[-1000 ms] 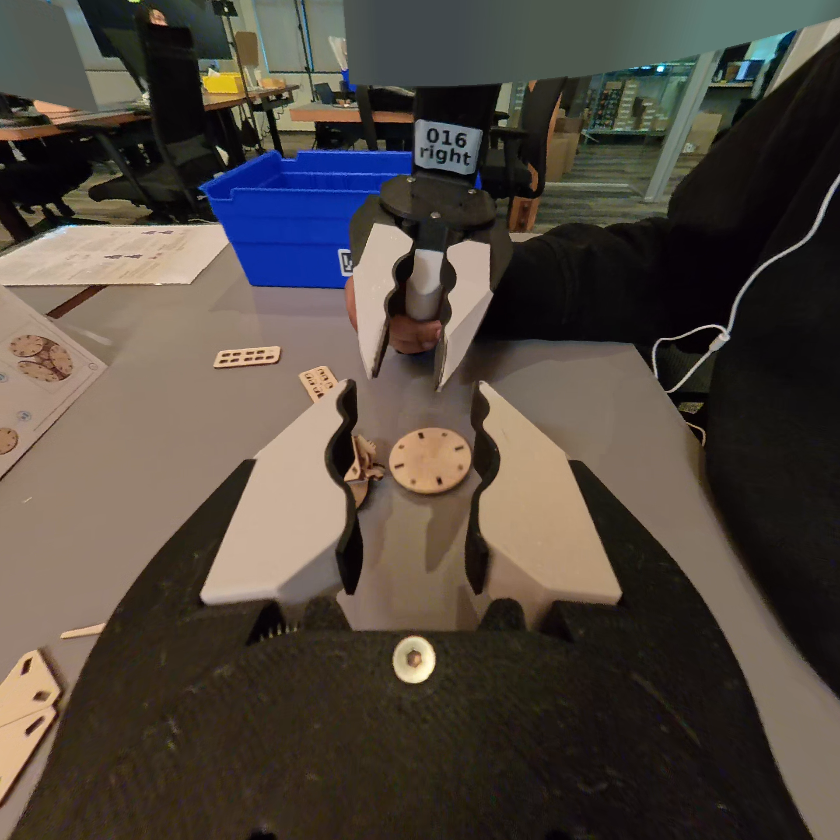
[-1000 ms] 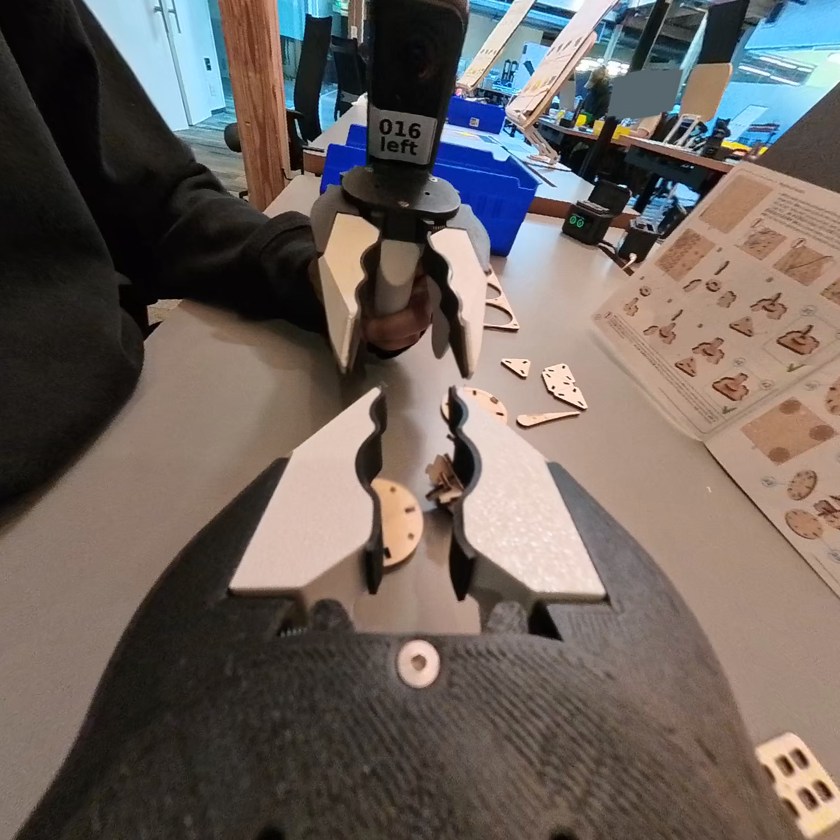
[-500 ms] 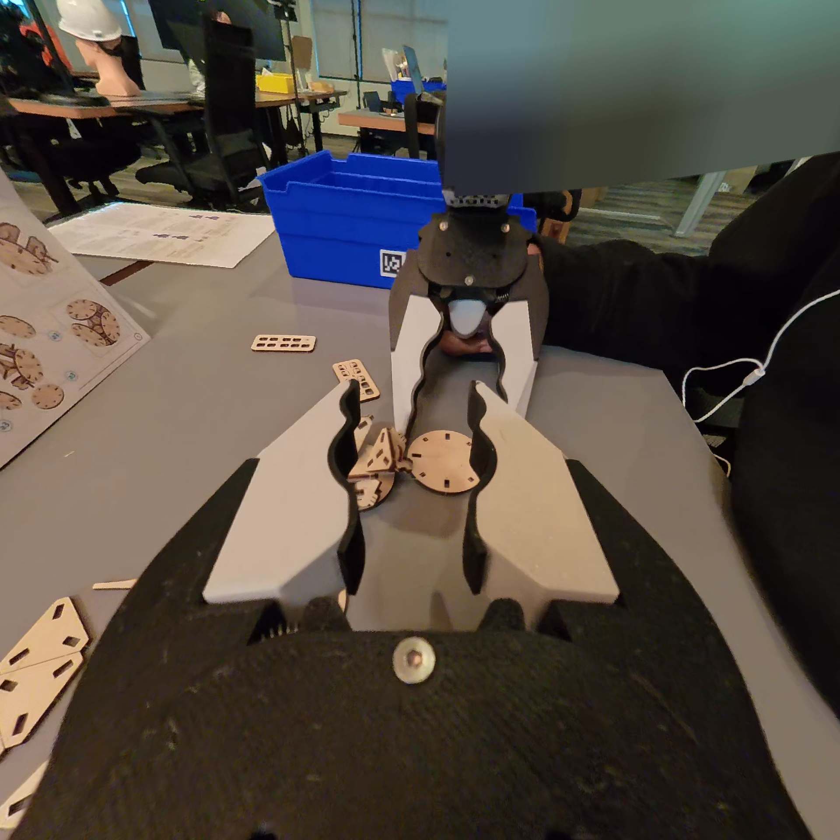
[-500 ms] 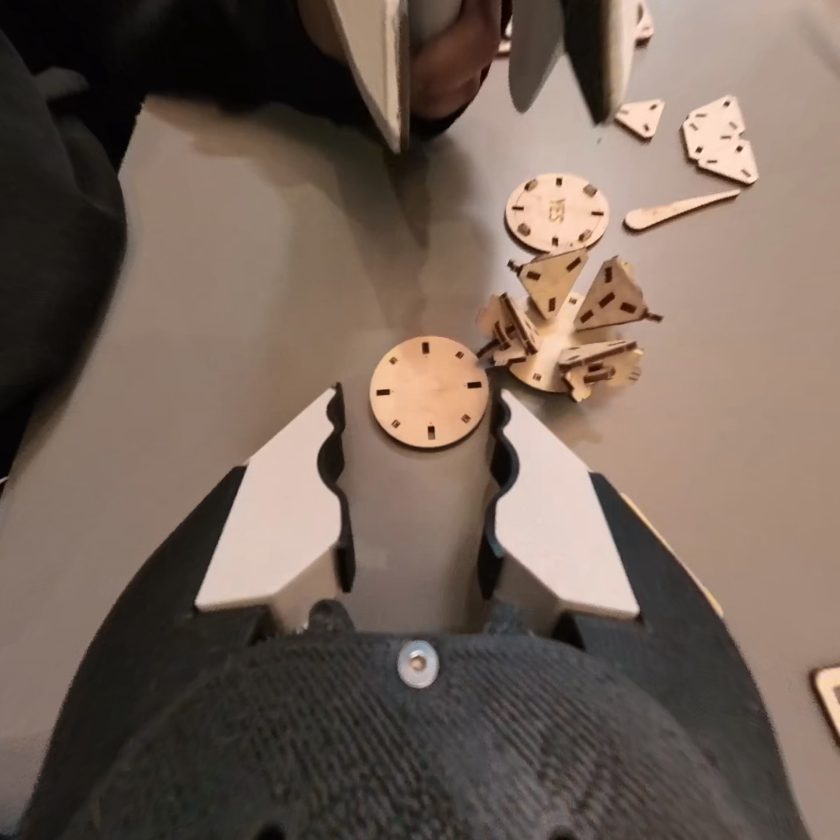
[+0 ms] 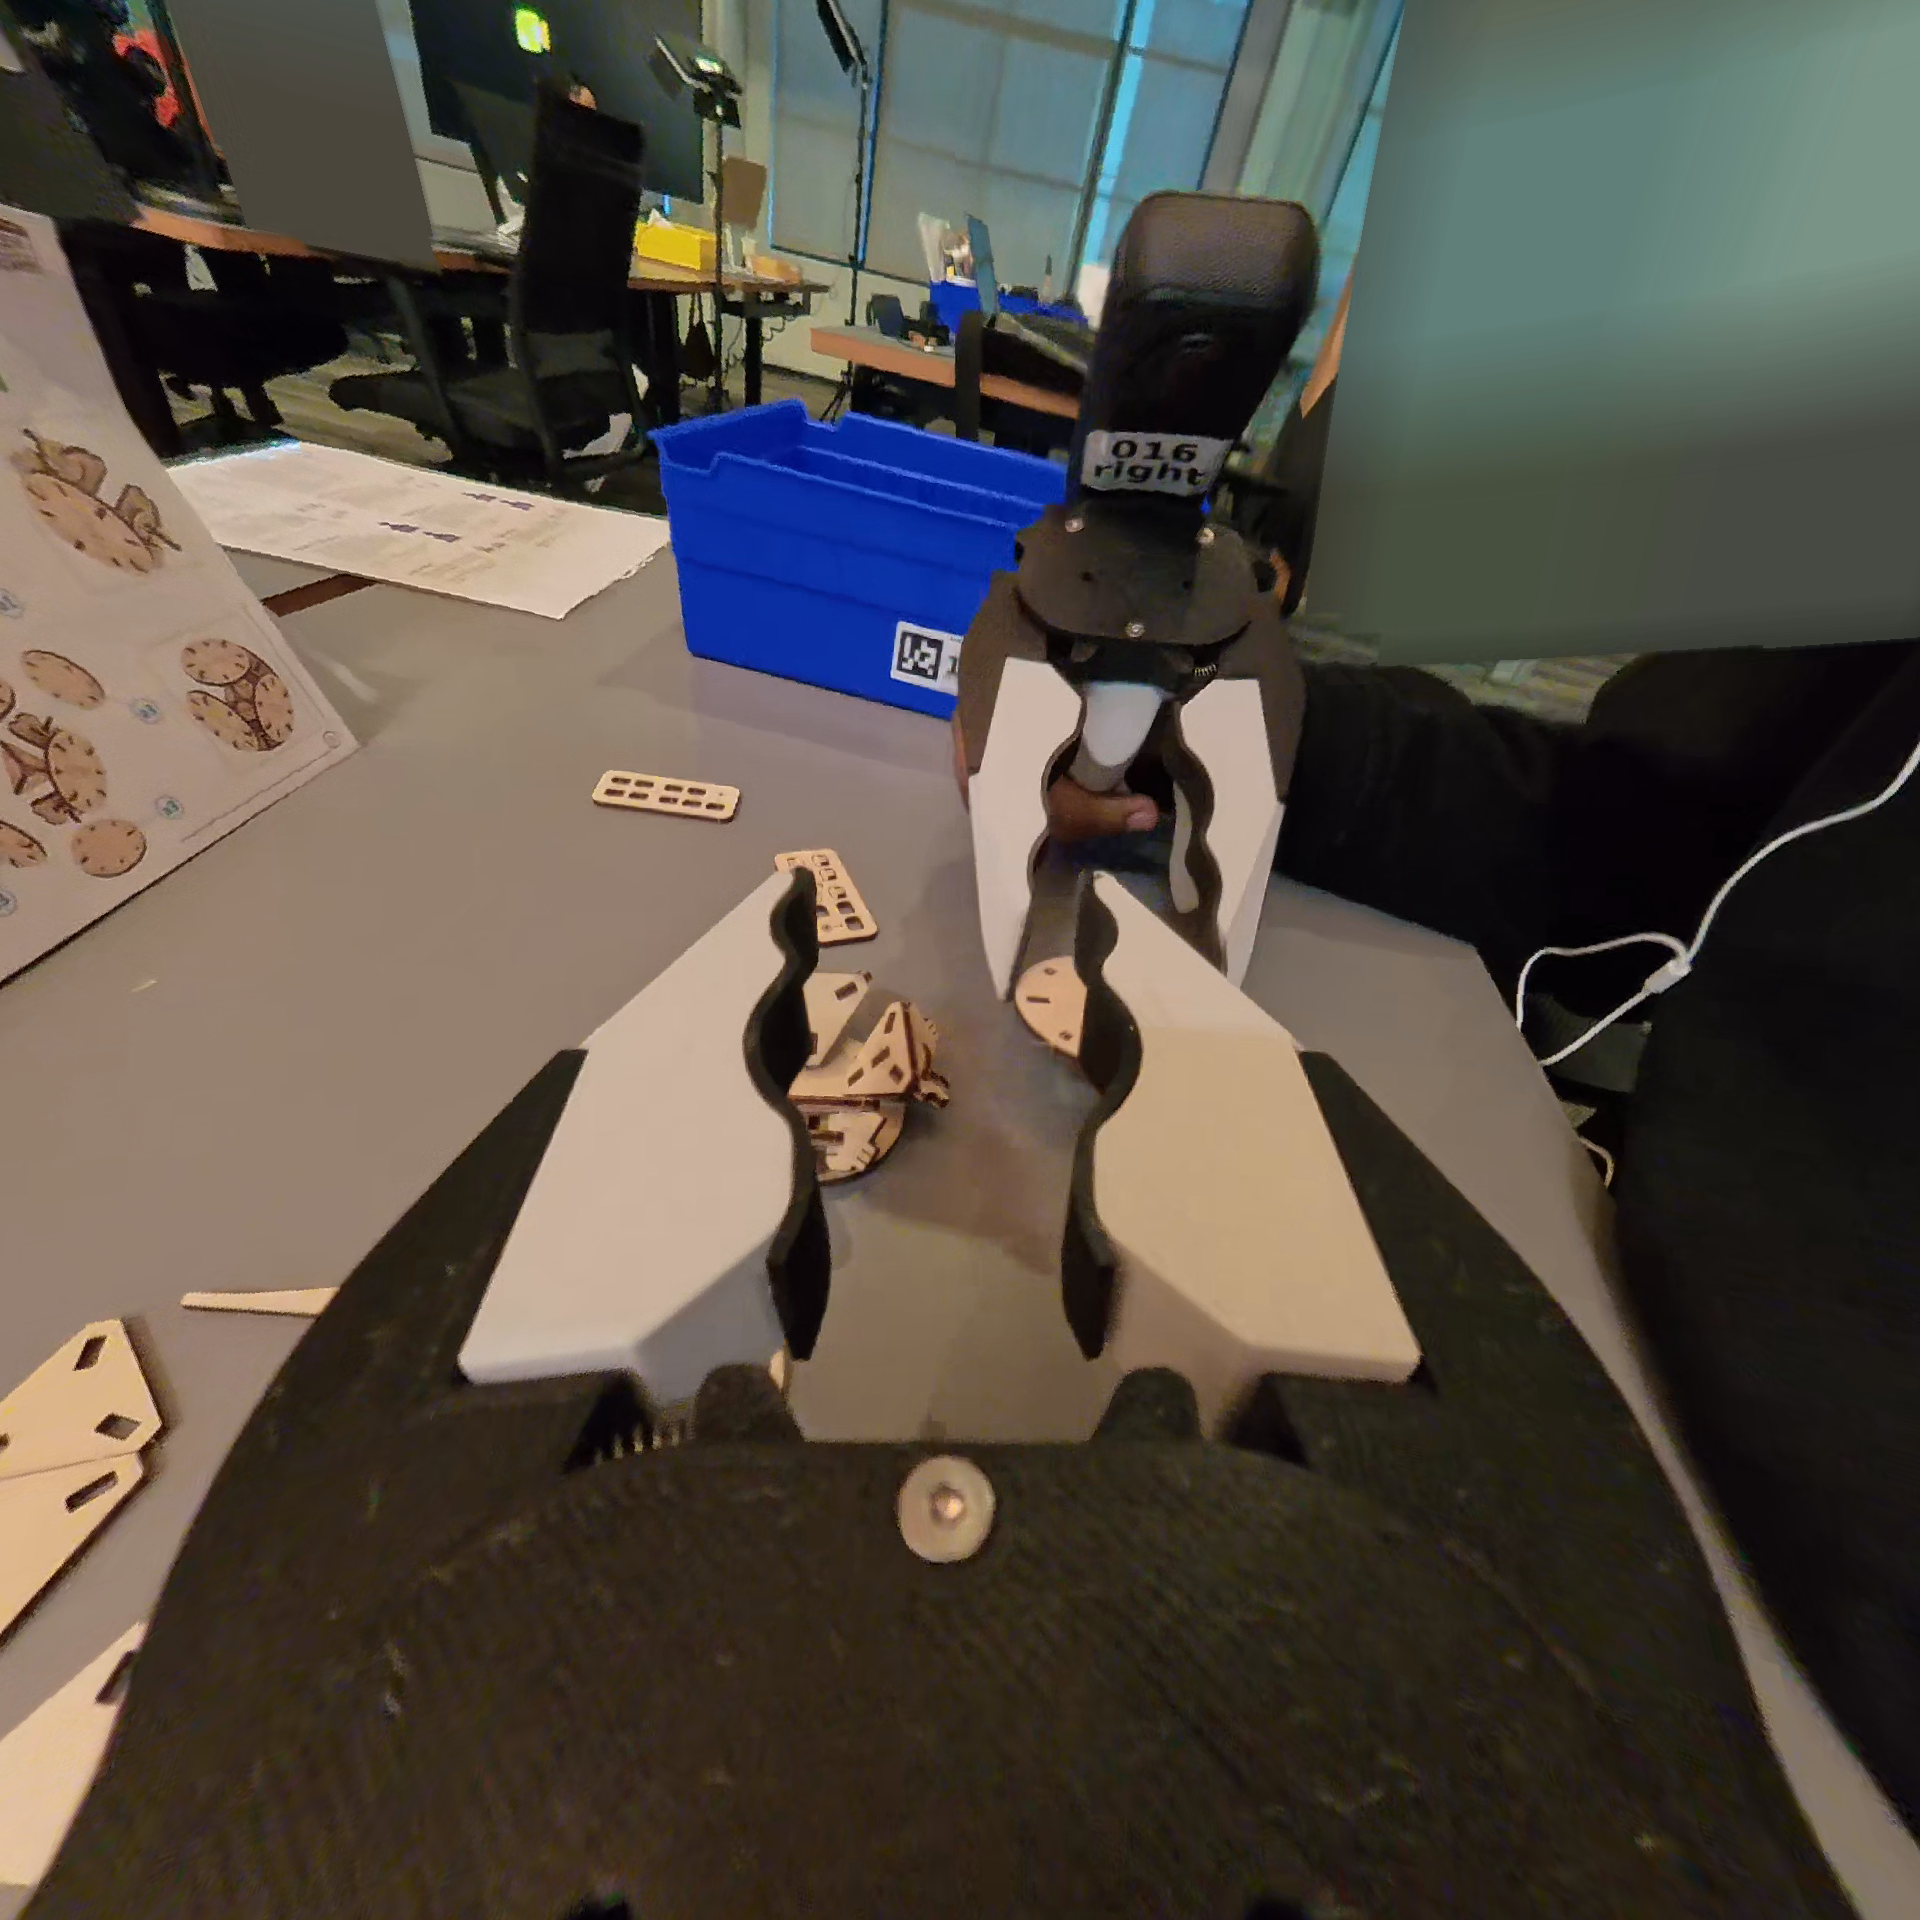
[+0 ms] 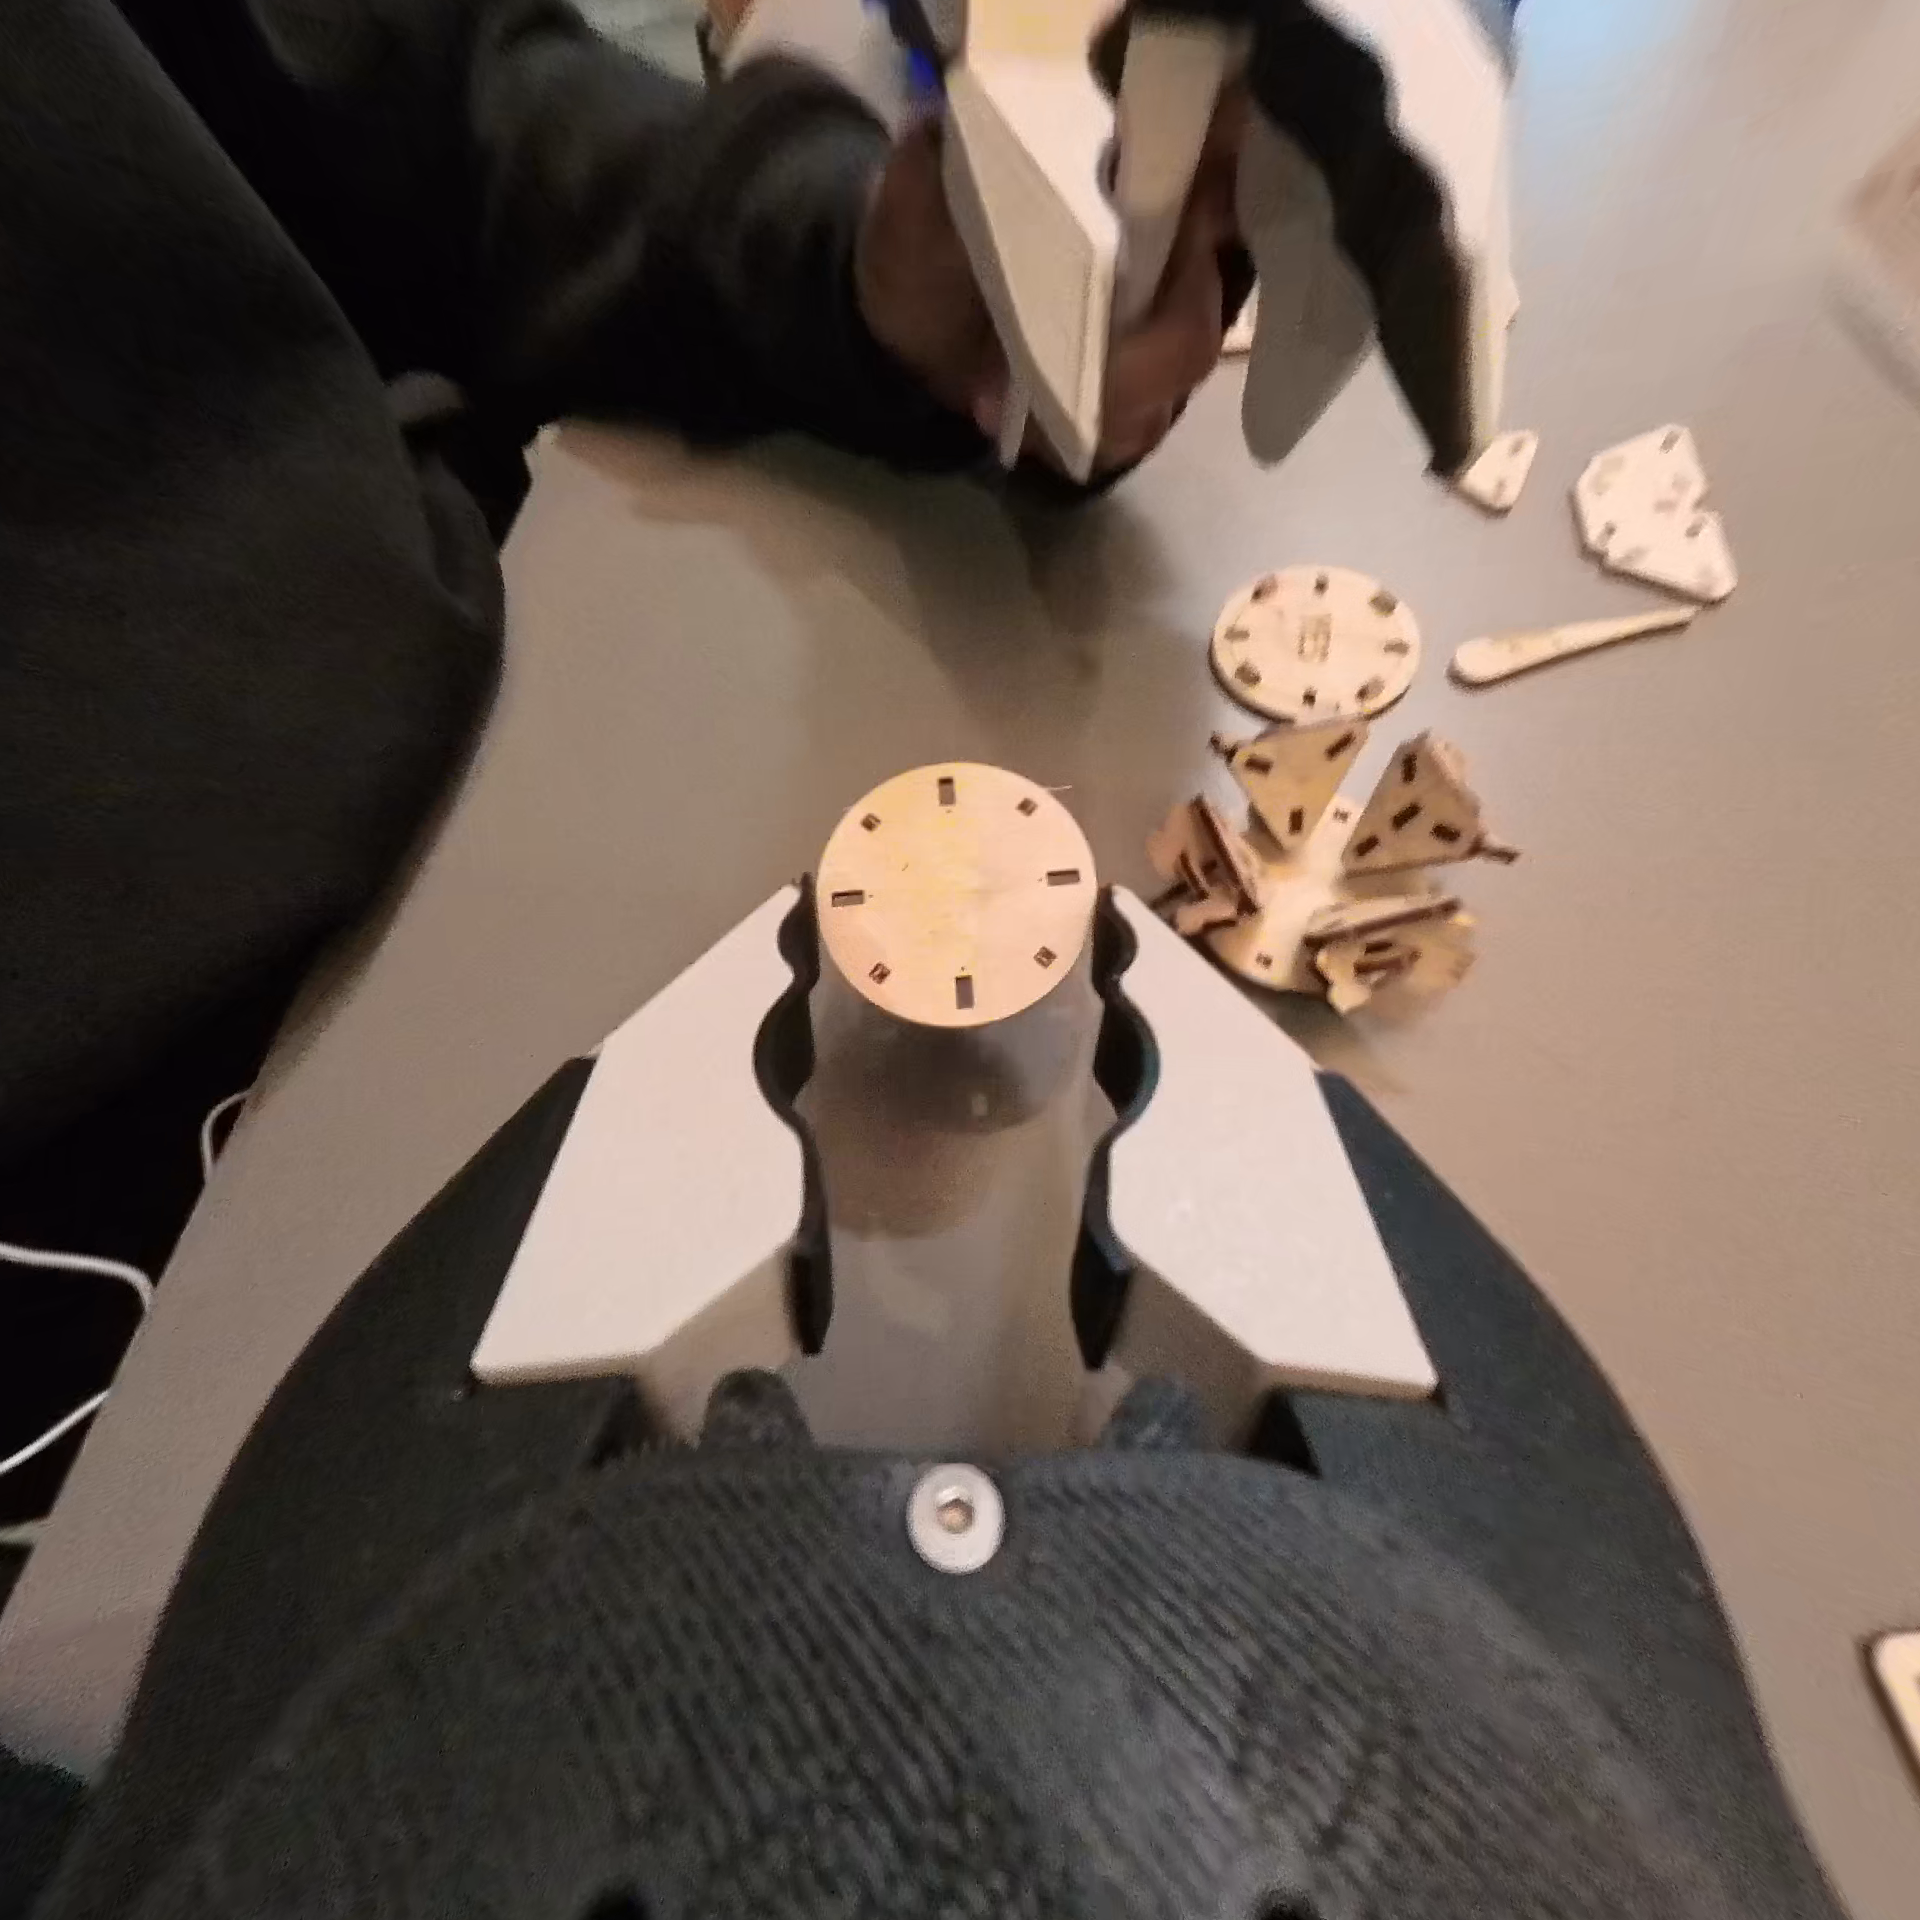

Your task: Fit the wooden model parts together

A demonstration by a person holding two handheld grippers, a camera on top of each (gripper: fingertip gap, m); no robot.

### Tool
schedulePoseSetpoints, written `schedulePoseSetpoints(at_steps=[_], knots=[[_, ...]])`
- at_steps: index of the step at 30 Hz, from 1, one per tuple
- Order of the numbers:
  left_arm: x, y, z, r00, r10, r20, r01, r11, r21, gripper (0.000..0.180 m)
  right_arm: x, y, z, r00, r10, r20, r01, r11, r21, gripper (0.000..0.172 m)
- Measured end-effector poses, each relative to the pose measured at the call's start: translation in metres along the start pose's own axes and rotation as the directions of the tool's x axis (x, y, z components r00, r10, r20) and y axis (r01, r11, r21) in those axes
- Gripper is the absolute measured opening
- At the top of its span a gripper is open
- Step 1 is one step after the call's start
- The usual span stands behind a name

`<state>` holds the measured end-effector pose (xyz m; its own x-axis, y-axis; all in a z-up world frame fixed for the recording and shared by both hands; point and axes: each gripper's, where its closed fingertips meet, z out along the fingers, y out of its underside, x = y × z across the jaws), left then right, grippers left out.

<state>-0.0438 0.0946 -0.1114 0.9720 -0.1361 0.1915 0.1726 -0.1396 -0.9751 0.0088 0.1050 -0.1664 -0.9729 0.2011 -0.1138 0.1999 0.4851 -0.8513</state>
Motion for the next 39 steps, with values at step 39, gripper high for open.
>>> schedulePoseSetpoints(at_steps=[39], knots=[[-0.073,-0.001,-0.05,0.883,-0.352,0.309,0.356,0.933,0.047,0.0,0.061,-0.051,-0.043,0.677,-0.313,-0.667,0.439,0.898,0.025,0.047]])
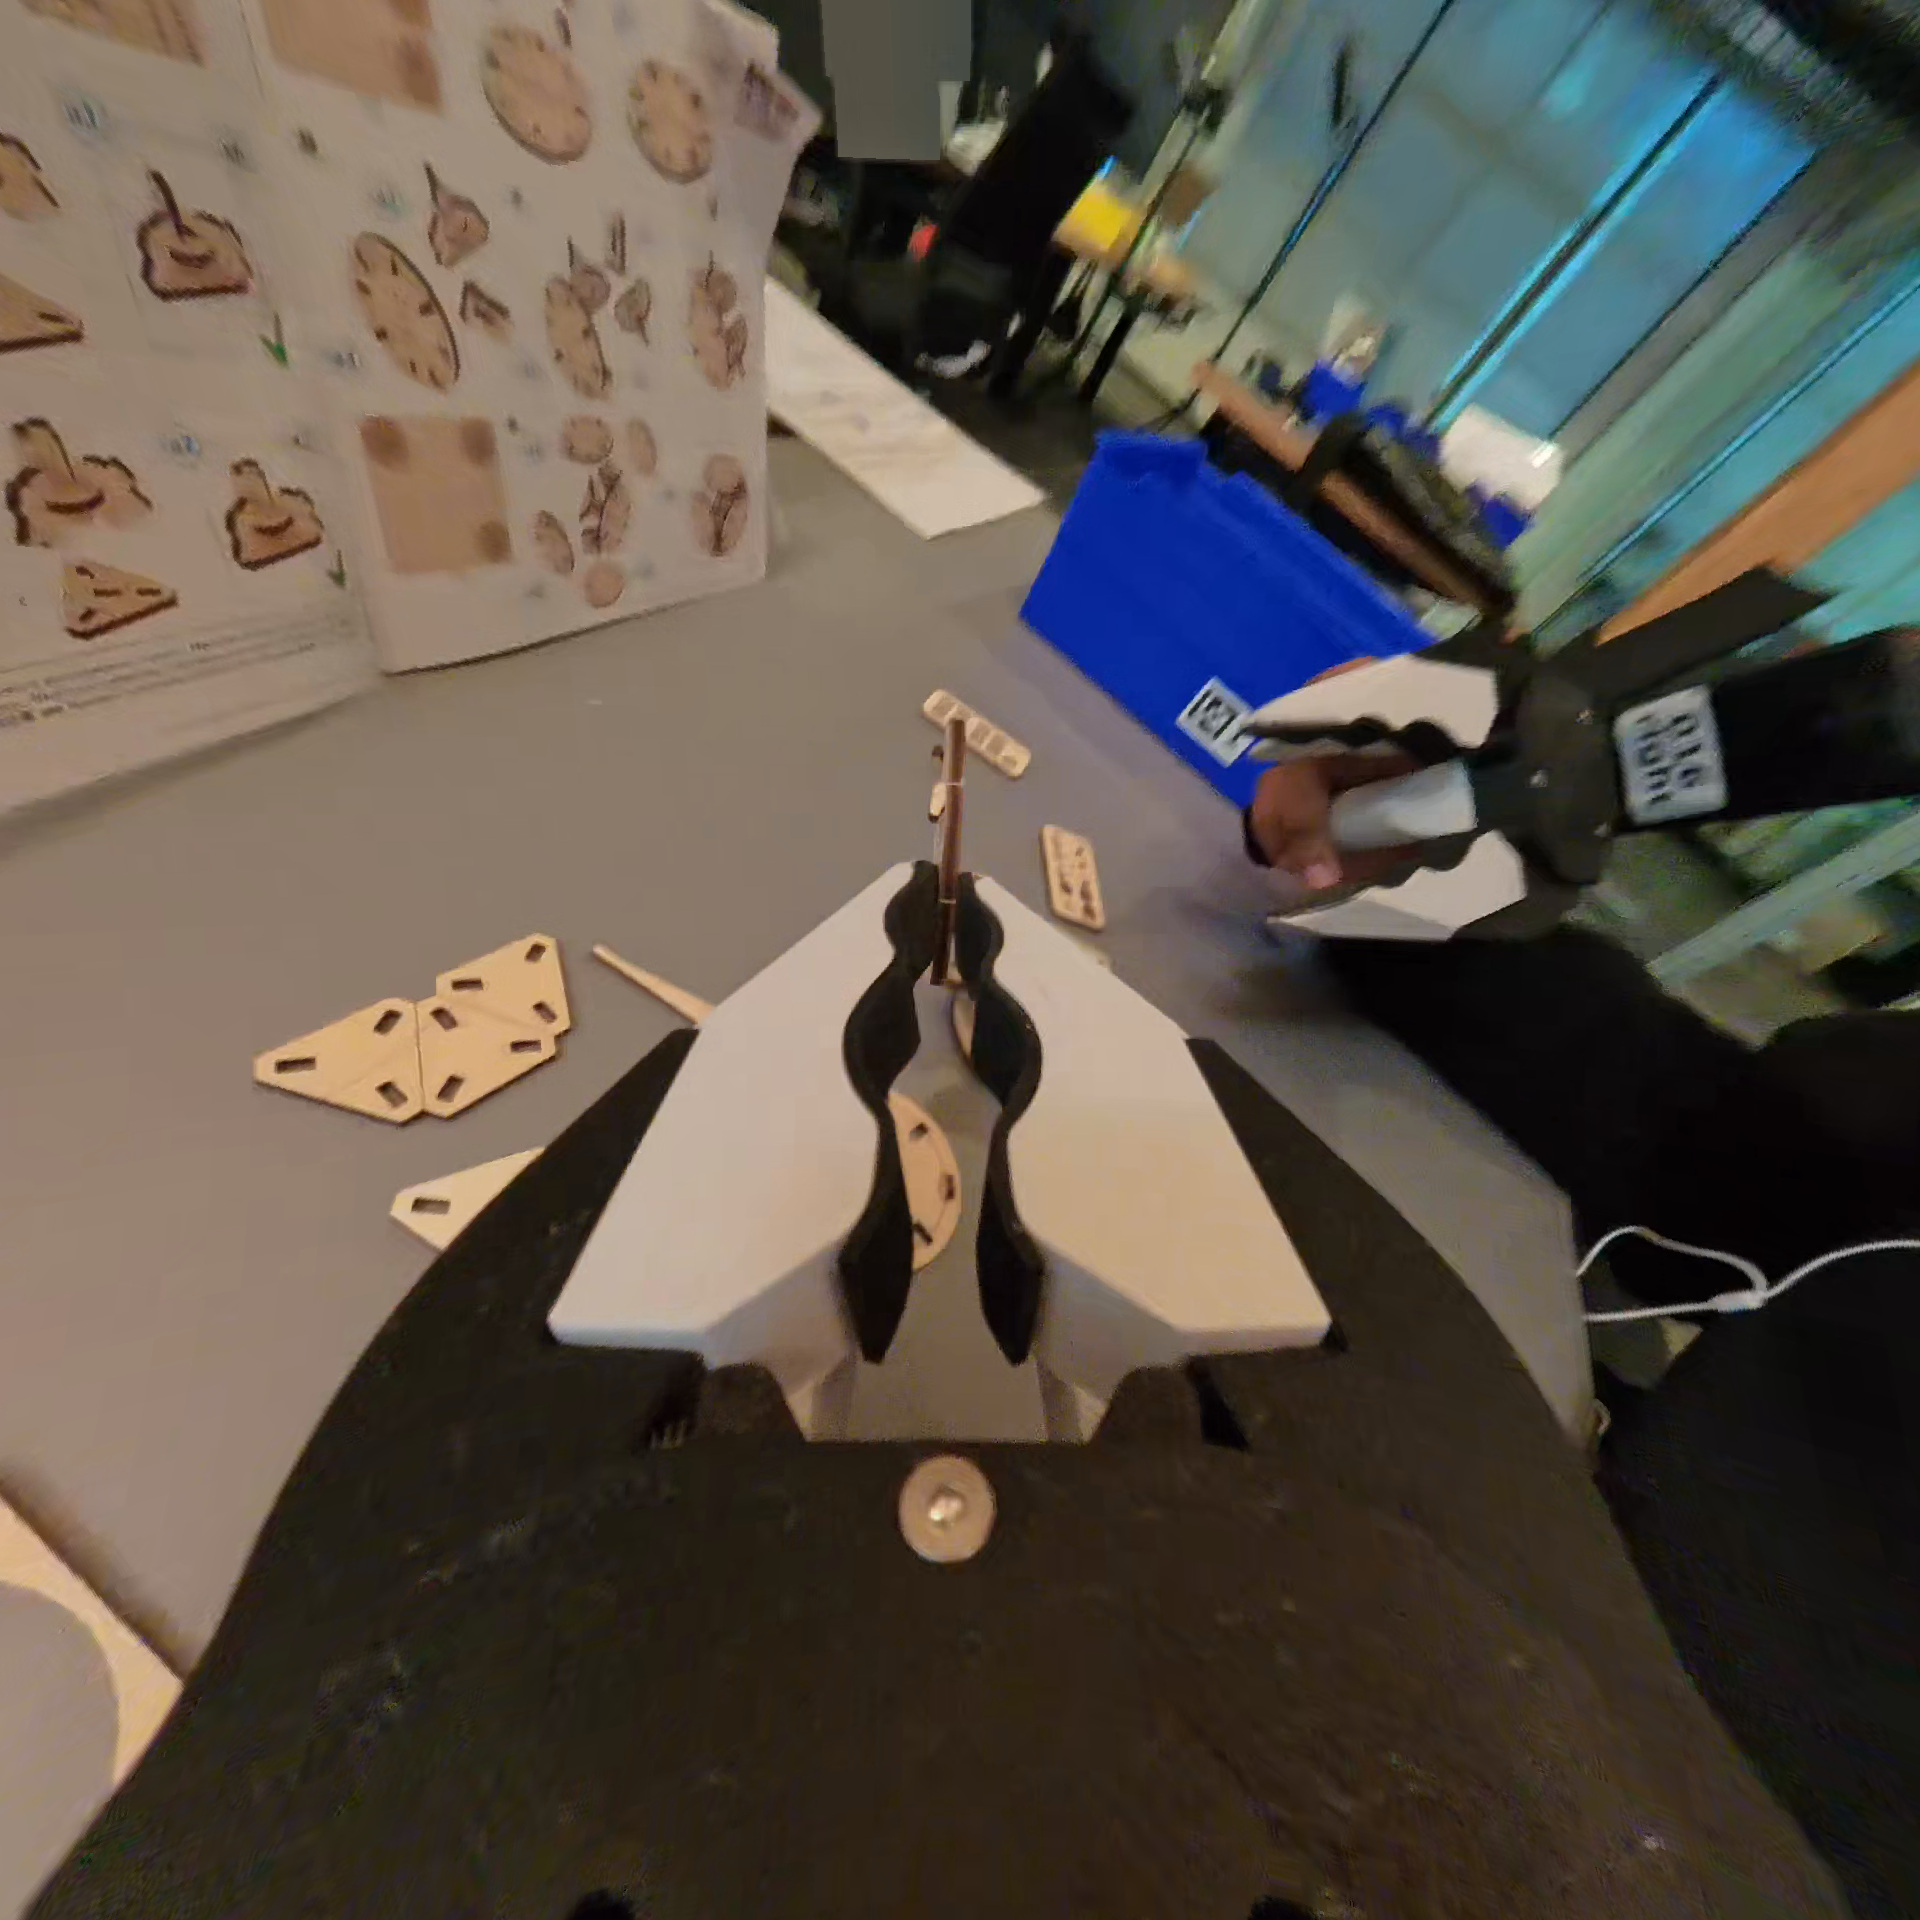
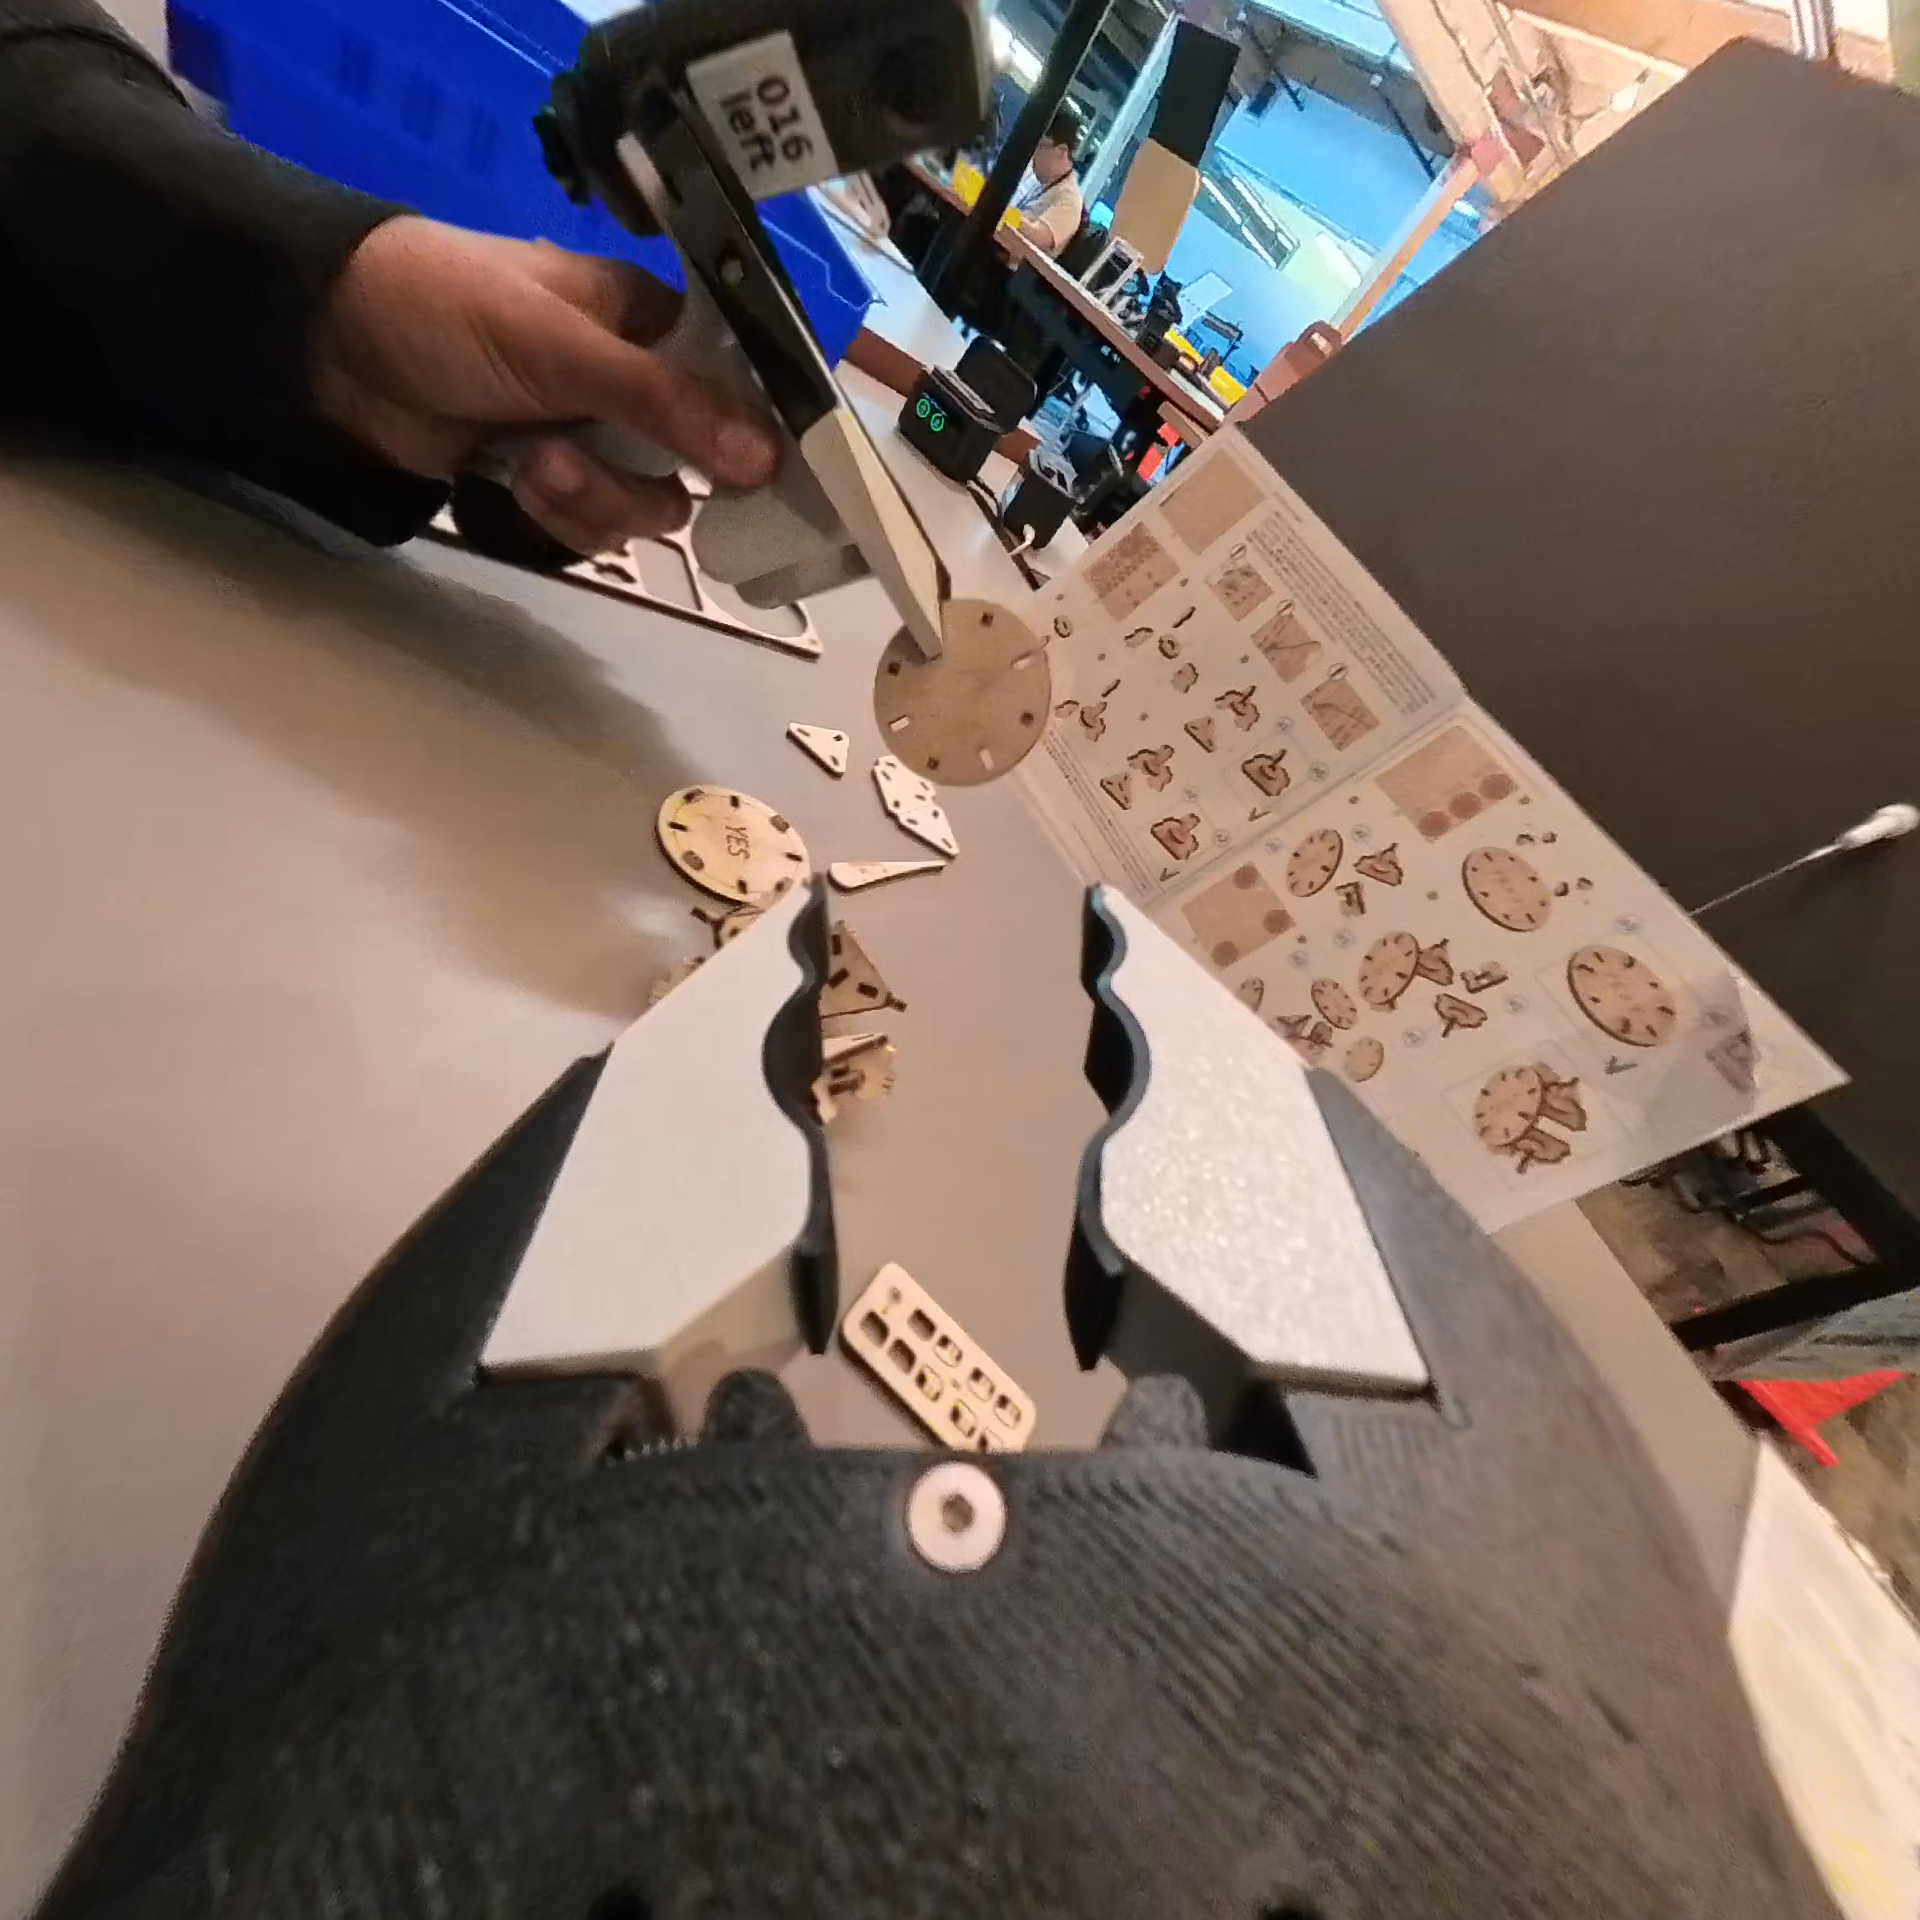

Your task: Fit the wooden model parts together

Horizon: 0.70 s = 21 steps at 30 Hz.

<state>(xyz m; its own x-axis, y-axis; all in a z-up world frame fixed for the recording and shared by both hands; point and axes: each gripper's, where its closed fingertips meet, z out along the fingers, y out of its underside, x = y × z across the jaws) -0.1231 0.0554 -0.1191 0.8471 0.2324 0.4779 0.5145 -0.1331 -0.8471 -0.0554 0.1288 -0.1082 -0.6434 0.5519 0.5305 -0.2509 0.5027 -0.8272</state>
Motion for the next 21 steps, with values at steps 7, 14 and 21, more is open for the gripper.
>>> schedulePoseSetpoints(at_steps=[7,14,21], knots=[[-0.008,0.03,0.014,0.997,-0.01,0.075,0.024,0.983,-0.18,0.0,-0.033,0.03,0.025,0.962,0.236,0.138,-0.216,0.966,-0.142,0.1],[-0.012,0.04,0.018,0.994,-0.094,0.057,0.104,0.972,-0.212,0.0,-0.045,0.054,0.04,0.951,0.276,0.139,-0.218,0.917,-0.336,0.093],[-0.005,0.044,0.024,0.991,-0.131,0.024,0.133,0.967,-0.219,0.0,-0.055,0.063,0.044,0.953,0.263,0.153,-0.181,0.894,-0.41,0.08]])
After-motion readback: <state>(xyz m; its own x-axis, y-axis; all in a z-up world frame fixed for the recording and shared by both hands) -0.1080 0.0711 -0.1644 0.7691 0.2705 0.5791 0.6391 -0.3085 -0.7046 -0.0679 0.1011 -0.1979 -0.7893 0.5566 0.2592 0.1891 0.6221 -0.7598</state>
